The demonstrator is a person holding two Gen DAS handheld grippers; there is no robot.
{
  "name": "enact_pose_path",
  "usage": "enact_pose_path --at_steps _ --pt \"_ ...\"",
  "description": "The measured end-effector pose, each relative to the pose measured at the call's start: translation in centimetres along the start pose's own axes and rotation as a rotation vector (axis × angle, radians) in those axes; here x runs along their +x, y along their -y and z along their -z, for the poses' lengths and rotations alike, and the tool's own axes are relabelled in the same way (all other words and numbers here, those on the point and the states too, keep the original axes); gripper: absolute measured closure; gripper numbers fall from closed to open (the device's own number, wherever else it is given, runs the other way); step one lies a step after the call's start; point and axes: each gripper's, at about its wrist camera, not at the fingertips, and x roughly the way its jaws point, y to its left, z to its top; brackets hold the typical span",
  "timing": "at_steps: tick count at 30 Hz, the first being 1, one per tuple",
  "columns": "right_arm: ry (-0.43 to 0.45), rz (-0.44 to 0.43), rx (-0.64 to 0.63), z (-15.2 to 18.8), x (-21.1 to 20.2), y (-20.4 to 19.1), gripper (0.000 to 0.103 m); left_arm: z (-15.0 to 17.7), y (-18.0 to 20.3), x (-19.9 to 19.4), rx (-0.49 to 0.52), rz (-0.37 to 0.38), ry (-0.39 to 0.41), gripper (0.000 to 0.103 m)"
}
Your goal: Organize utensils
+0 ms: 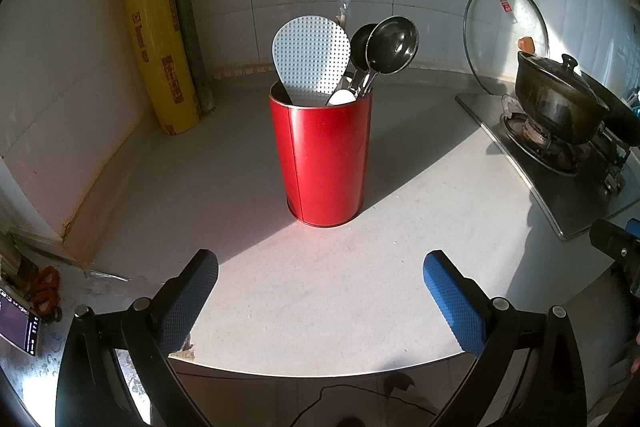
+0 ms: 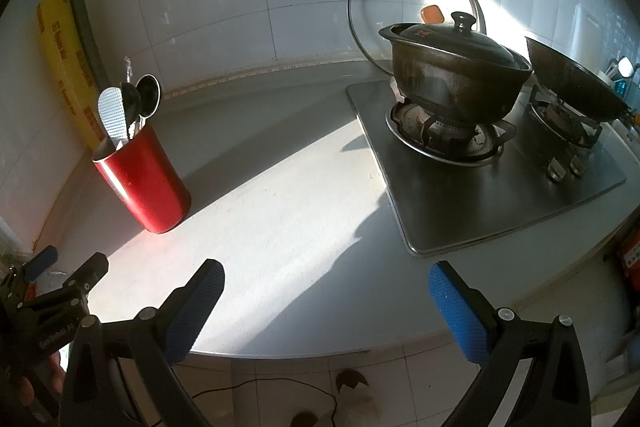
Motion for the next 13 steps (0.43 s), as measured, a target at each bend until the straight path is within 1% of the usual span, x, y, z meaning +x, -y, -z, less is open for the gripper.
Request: enact_pose_path --at_steps 13 --pt "-0.001 -0.003 0.001 0.27 -0.06 -0.01 0.000 -0.05 -0.09 -0.36 0.004 -0.001 0.013 0.001"
